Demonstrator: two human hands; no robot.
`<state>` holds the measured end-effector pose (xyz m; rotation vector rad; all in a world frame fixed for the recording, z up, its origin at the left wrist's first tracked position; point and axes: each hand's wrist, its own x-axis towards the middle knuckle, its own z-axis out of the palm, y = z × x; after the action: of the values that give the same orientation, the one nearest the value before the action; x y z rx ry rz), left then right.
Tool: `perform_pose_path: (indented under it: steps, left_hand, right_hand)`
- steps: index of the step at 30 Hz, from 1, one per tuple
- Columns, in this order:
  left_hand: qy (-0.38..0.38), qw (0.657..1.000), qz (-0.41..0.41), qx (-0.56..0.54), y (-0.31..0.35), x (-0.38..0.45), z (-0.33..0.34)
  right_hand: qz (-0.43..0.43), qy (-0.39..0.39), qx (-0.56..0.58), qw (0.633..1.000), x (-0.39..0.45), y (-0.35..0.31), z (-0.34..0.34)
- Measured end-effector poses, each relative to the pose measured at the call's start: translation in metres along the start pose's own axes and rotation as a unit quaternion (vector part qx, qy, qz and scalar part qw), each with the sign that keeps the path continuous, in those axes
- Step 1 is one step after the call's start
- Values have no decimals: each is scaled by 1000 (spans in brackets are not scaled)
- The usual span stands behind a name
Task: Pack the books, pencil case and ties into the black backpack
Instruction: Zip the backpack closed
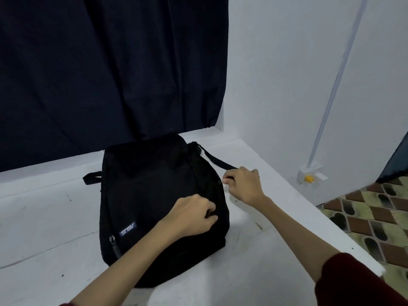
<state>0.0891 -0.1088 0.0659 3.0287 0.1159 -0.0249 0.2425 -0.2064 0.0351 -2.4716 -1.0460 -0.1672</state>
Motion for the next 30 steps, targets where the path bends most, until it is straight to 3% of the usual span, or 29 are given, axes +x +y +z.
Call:
perform_pose_path:
  steps: [5,7,11,14,18,24,30]
  left_hand:
    - [64,995,-75,25,5,49,-11]
    - [56,994,-89,44,2,67,-12]
    - [3,990,-109,-85,-15,79,-1]
    - [14,973,-89,-210,-30,71,1]
    - [30,954,-41,-295,-48,59,-11]
    - [-27,948,24,-317,-67,52,-23]
    - [-44,953,25,-299,-79,61,-28]
  right_hand:
    - [-49,-29,-11,998,22,6,-7]
    - [-79,-40,-36,995,26,10,-12]
    - [-106,-63,-71,990,42,13,-12]
    - [-89,-54,-36,994,58,11,-6]
    - [-72,-31,-43,996,94,-4,-1]
    - [-65,-6,-101,993,150,-20,21]
    - [-71,-1,-113,991,177,-21,42]
